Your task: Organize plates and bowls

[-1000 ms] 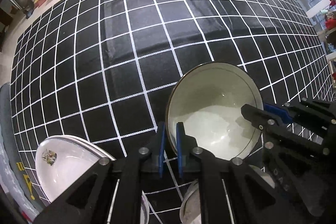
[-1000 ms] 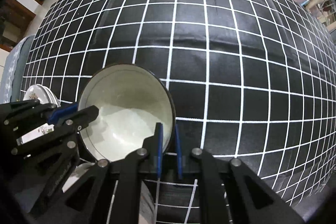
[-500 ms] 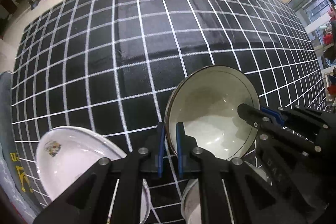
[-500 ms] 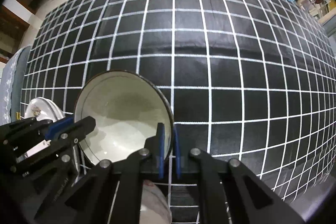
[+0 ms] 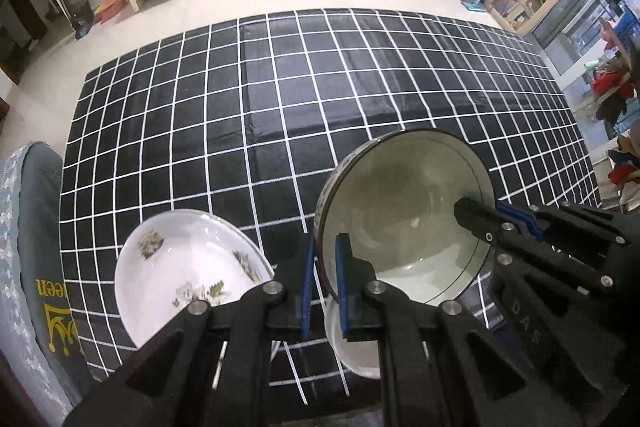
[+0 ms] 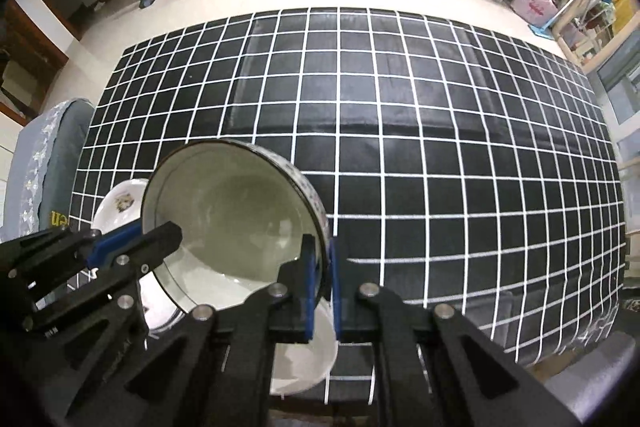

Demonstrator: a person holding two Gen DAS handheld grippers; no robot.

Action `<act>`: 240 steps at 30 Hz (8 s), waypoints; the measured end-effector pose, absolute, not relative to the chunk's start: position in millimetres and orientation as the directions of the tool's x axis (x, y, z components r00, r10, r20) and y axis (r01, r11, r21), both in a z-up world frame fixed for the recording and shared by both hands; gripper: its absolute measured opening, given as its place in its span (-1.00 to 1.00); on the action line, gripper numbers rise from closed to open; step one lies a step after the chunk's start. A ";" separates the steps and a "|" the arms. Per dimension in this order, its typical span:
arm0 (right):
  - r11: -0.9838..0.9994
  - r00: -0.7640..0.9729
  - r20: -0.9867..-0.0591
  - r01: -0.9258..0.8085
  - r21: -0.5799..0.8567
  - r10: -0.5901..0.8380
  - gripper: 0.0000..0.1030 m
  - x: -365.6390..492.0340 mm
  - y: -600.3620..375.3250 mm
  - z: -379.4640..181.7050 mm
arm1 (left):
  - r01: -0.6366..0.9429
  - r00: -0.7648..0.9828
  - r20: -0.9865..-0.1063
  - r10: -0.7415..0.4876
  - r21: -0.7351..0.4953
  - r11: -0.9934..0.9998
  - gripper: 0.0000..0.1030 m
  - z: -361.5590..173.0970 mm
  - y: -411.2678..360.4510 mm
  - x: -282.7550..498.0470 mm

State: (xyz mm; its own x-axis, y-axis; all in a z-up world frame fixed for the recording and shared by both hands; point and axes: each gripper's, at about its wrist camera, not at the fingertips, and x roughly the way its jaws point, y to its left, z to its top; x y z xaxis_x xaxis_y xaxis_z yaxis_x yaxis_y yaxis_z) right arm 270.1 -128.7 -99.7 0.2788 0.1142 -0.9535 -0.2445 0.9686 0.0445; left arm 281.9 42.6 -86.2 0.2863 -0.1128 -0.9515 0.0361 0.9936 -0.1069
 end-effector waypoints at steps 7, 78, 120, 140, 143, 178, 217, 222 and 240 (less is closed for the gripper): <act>0.968 0.280 -0.955 -0.247 0.030 0.101 -0.81 248.2 -147.7 -108.4 | 0.044 0.294 -0.950 -0.110 -0.101 0.994 -0.83 -87.0 29.0 248.1; 0.964 0.136 -0.955 -0.057 0.259 0.264 0.27 270.7 -181.9 -200.7 | 0.044 0.203 -0.906 -0.370 -0.369 0.928 -0.08 -206.9 55.0 237.4; 0.953 0.104 -0.949 0.034 0.302 0.297 0.21 268.9 -176.6 -221.1 | -0.008 0.144 -0.909 -0.391 -0.396 0.918 0.13 -237.5 11.8 256.6; 0.948 0.153 -0.936 -0.063 0.311 0.318 0.12 286.0 -103.7 -164.5 | -0.058 0.255 -0.905 -0.339 -0.365 0.929 0.13 -178.8 78.3 268.2; 0.943 0.149 -0.932 -0.092 0.319 0.330 0.12 293.3 -79.7 -163.0 | -0.081 0.269 -0.909 -0.319 -0.351 0.933 0.13 -174.7 102.5 270.4; 0.928 0.089 -0.933 -0.173 0.331 0.349 0.10 313.6 -12.4 -199.5 | -0.156 0.263 -0.928 -0.265 -0.312 0.937 0.11 -209.9 164.6 281.1; 0.975 0.662 -0.732 -0.223 0.018 0.165 0.10 135.1 -147.7 -65.0 | -0.012 0.708 -0.703 -0.069 -0.110 0.994 0.11 -74.0 64.5 125.5; 0.980 0.743 -0.661 -0.189 -0.061 0.102 0.14 106.6 -153.8 -47.5 | 0.034 0.788 -0.611 -0.081 -0.088 0.996 0.11 -53.6 49.1 100.2; 0.996 0.883 -0.470 -0.055 -0.070 0.016 0.96 40.3 -182.3 -16.0 | 0.126 0.851 -0.510 -0.128 -0.038 0.991 0.69 -25.9 19.4 58.3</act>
State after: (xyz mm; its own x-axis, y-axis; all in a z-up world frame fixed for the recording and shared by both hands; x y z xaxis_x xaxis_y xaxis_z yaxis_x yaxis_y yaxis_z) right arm 40.3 -182.3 -16.0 0.8825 0.0161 -0.4700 -0.0552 0.9960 -0.0696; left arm 58.3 19.4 -25.9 0.8507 -0.1276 -0.5099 0.1262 0.9913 -0.0376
